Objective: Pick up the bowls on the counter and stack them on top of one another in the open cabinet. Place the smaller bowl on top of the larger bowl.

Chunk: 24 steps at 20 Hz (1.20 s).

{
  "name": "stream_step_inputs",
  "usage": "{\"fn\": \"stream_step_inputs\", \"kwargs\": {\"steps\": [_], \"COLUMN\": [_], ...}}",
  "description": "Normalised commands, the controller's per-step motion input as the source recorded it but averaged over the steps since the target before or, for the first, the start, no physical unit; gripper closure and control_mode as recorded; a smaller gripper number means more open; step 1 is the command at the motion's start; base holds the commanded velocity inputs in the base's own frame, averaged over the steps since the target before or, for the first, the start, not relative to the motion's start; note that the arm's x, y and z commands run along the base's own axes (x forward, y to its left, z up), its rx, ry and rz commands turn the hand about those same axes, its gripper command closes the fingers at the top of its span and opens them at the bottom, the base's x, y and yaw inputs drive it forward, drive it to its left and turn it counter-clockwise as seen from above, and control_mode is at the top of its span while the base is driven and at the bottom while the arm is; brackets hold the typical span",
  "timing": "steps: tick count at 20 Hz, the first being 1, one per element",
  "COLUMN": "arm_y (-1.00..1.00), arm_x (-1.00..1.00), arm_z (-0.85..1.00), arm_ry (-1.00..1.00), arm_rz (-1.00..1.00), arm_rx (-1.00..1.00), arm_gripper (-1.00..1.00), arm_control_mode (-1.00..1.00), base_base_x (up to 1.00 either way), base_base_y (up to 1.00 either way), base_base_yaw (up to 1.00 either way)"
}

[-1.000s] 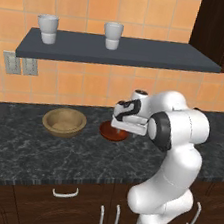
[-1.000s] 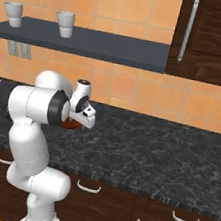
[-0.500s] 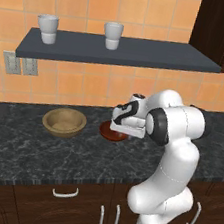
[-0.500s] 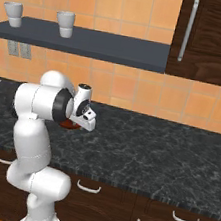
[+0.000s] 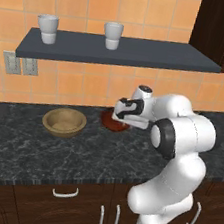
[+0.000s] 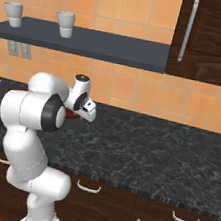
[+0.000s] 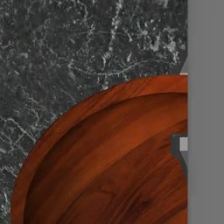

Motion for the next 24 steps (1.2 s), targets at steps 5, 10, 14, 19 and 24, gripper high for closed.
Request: {"fn": "stream_step_inputs", "kwargs": {"steps": [5, 10, 14, 19, 24], "arm_y": [0.49, 0.99, 0.96, 0.9, 0.83], "arm_x": [-0.06, -0.01, 0.0, 0.06, 0.18], "arm_z": [0.59, 0.24, 0.56, 0.14, -0.06], "arm_ry": [-0.19, -0.1, -0.07, 0.0, 0.01], "arm_rz": [0.0, 0.01, 0.0, 0.0, 0.0], "arm_rx": [0.01, 0.0, 0.0, -0.02, -0.05], "arm_gripper": [1.0, 1.0, 1.0, 1.0, 1.0], "arm_control_mode": [-1.0, -1.0, -1.0, -1.0, -1.0], "base_base_x": [0.0, 0.0, 0.0, 0.0, 0.0], "base_base_y": [0.0, 0.0, 0.0, 0.0, 0.0], "base_base_yaw": [0.0, 0.0, 0.0, 0.0, 0.0]}}
